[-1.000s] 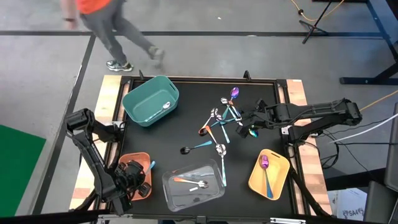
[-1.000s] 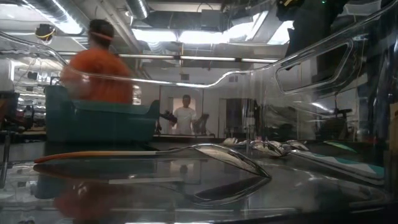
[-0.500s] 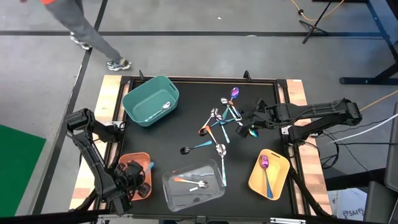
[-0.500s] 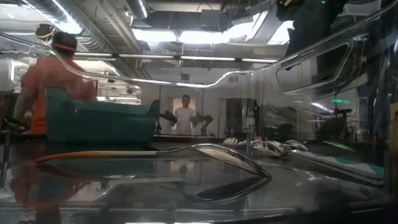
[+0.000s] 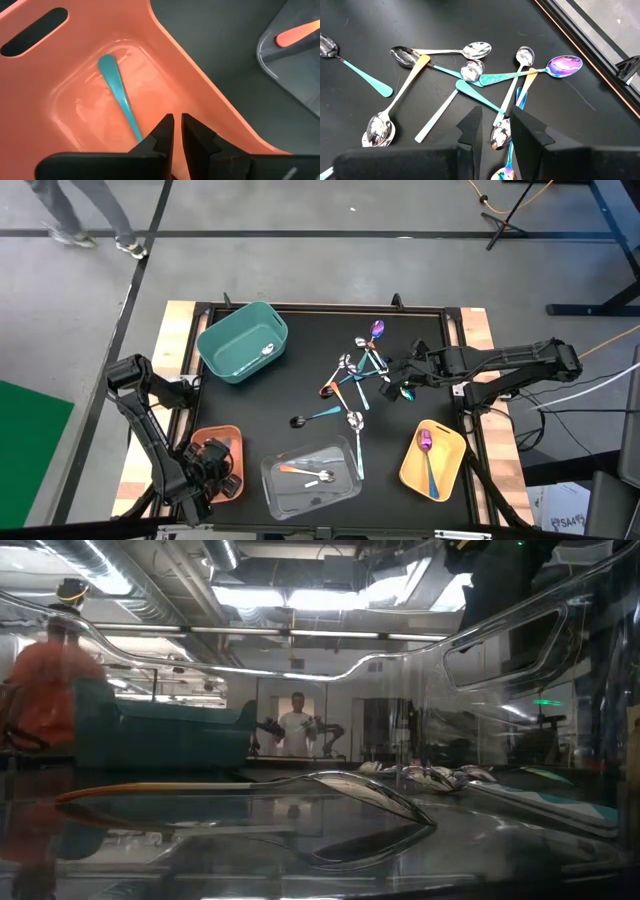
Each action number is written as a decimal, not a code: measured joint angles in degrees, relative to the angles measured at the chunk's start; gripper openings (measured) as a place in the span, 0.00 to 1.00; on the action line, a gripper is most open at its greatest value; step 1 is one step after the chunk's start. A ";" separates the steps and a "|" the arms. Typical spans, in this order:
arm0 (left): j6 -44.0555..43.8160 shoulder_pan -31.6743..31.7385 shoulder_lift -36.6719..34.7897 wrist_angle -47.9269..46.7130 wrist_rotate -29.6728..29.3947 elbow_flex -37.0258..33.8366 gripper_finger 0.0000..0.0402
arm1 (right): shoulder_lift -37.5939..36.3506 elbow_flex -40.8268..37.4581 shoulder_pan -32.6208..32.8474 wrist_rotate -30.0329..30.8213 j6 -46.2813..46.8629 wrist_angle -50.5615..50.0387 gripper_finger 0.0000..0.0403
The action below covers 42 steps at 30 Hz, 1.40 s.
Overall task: Sort silverware by color (type)
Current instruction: Put the white-green spoon into the blue bin
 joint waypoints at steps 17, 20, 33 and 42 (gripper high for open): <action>-0.39 0.00 -5.05 0.81 -3.29 0.01 0.07 | 3.29 0.00 0.01 -4.09 3.20 10.76 0.21; 0.06 0.20 -7.43 0.81 -5.48 0.01 0.07 | 5.81 0.00 0.02 -4.93 4.68 11.03 0.21; 17.24 7.39 -15.05 0.81 -14.53 0.03 0.07 | 17.41 0.00 0.00 -5.03 9.68 12.29 0.21; 27.96 13.85 -15.54 1.13 -14.98 0.03 0.07 | 24.22 0.00 -2.48 -12.76 10.58 12.08 0.21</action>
